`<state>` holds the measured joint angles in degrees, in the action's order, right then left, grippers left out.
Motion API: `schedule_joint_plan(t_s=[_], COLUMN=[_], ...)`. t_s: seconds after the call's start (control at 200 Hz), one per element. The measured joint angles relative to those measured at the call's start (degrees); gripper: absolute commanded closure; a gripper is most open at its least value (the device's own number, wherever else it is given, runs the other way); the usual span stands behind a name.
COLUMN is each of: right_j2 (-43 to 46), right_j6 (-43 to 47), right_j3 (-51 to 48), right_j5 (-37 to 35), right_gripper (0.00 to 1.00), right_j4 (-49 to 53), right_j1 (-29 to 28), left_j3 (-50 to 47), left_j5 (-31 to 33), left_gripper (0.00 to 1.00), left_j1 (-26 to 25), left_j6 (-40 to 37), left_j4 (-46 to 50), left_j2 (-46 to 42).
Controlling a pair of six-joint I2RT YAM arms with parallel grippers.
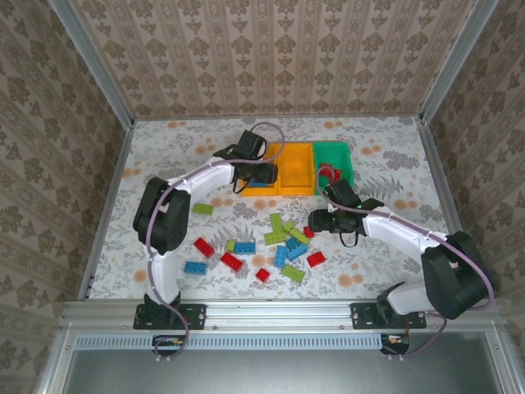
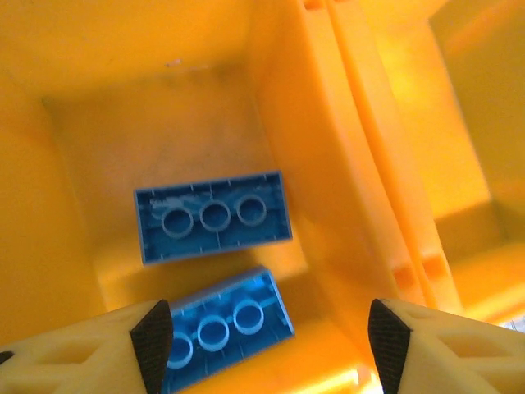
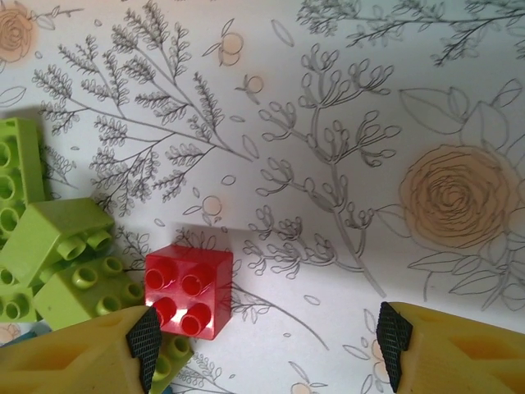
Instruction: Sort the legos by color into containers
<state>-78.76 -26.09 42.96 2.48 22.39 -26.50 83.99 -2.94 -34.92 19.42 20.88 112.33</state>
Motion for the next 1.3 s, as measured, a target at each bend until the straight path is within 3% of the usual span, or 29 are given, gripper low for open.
schedule_joint_plan(t_s=[0.53, 0.88, 1.3], right_j2=[-8.4, -8.2, -5.8], right_j6=[-2.9, -3.6, -5.7], right_j3=[1.5, 2.1, 2.1], right_j5=[0.5, -5.0, -5.1], right_gripper=[0.32, 0.38, 0.34], right_j4=[-1.6, -0.5, -0.4], right_j1=[-4.3, -4.2, -4.2], left_j3=[-12.1, -17.1, -22.0], left_j5=[1.5, 2.9, 4.9], left_gripper=[0.29, 0.29, 0.29], left_j1=[-2.5, -2.9, -2.9], left_j6=[0.0, 0.0, 0.3], left_j4=[-2.1, -2.2, -2.1], left_j2=[-10.8, -13.4, -18.8])
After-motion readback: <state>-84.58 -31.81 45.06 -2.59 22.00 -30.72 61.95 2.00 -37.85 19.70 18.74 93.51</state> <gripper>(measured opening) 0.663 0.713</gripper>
